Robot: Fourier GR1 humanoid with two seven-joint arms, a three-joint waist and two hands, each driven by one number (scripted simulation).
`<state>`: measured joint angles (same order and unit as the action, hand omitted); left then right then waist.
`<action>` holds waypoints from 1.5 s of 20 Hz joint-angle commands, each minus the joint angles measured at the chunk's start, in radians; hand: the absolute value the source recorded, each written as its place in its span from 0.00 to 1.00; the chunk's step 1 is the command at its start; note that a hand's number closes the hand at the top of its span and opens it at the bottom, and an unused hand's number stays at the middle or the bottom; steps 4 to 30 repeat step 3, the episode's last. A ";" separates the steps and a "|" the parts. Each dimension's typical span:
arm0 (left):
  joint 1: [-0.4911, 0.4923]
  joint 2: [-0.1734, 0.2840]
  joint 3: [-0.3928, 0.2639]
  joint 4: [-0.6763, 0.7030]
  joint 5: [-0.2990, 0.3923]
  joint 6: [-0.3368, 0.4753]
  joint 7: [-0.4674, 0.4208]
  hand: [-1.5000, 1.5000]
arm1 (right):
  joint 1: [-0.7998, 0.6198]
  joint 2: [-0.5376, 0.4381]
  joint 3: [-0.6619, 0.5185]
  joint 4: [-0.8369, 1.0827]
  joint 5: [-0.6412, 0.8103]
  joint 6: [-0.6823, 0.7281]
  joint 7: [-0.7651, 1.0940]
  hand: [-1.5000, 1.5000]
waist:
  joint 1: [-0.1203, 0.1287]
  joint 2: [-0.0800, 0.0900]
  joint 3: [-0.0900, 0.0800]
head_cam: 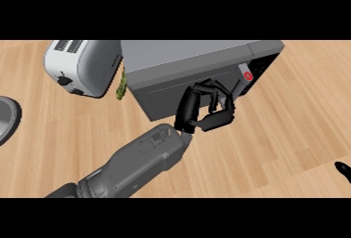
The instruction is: Pick up the milk, place it into the microwave and close the microwave
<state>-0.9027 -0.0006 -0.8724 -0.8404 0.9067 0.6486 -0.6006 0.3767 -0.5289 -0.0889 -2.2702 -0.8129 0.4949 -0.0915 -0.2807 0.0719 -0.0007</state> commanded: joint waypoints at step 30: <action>-0.060 0.001 0.056 0.127 0.042 -0.004 0.016 1.00 | -0.002 -0.008 0.013 -0.021 -0.015 0.002 0.014 0.00 | -0.010 0.020 -0.001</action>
